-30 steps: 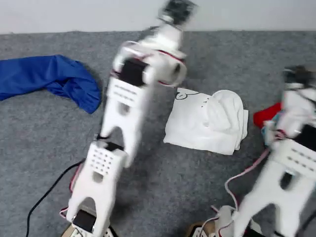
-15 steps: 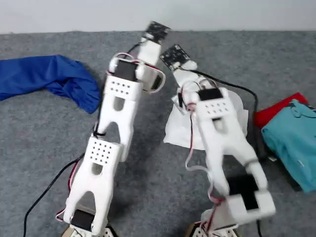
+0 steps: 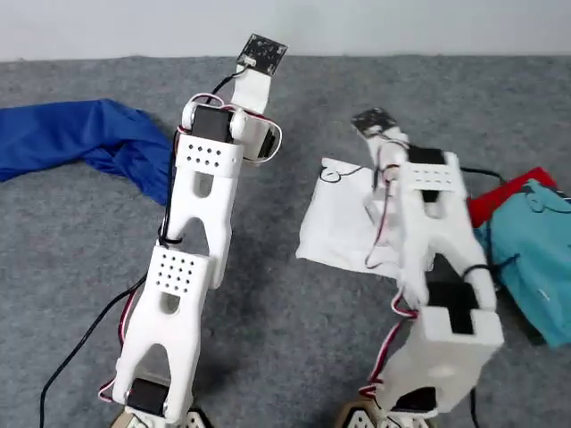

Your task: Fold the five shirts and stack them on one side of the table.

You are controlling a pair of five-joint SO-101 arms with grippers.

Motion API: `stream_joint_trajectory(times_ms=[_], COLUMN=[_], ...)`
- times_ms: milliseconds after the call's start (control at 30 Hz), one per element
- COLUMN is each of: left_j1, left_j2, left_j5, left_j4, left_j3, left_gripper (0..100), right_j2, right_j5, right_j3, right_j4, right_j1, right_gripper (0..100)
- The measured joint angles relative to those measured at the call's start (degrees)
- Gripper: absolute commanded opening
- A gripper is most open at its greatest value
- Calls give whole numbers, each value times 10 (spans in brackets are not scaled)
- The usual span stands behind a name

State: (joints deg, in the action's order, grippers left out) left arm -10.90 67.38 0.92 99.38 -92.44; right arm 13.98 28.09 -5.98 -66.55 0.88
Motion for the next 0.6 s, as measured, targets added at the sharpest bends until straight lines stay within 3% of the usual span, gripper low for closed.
stream_joint_trajectory(times_ms=[300,600], left_j1=[0,0], left_j2=[0,0], left_j5=[0,0], left_j4=[0,0], left_j3=[0,0], left_gripper=[90,90], right_j2=[-99,-219], right_j5=[24,26], right_j3=[-148,-127], right_j4=[30,-8], right_j1=[18,25], right_gripper=[186,187])
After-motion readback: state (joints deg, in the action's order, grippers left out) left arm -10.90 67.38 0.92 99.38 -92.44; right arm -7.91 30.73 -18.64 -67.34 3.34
